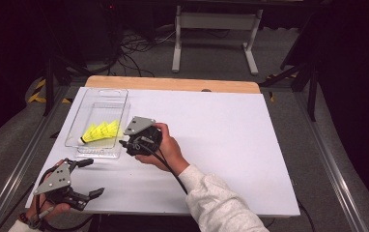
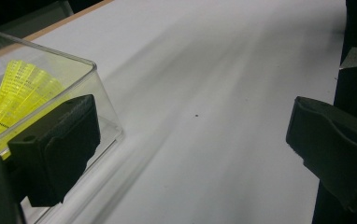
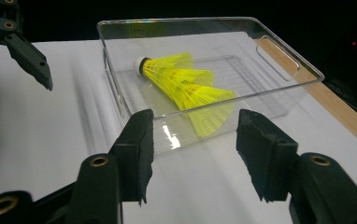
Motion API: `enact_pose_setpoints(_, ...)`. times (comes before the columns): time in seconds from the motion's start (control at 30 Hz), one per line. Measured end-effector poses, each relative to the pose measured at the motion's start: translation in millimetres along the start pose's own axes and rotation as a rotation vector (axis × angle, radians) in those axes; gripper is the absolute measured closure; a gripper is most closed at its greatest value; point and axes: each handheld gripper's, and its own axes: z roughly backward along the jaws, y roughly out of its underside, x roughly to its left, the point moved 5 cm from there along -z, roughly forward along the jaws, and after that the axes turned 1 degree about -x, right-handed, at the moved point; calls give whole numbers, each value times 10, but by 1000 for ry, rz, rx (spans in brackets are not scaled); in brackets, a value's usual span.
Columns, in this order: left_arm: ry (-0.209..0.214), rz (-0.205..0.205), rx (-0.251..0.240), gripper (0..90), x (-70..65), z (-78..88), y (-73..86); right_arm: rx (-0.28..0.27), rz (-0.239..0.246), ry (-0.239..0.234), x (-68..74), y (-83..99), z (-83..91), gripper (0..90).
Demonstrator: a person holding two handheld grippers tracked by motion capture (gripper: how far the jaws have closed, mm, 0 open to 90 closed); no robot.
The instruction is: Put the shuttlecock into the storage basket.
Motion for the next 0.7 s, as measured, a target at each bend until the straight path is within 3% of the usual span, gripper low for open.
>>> enact_pose_setpoints(0.4,5,-7,6,40,3,-31,-2,15,-26,45,-100,128,136,361)
enact_pose_setpoints(0.7,9,-5,14,40,16,-67,-2,23,-31,118,-190,227,243,217)
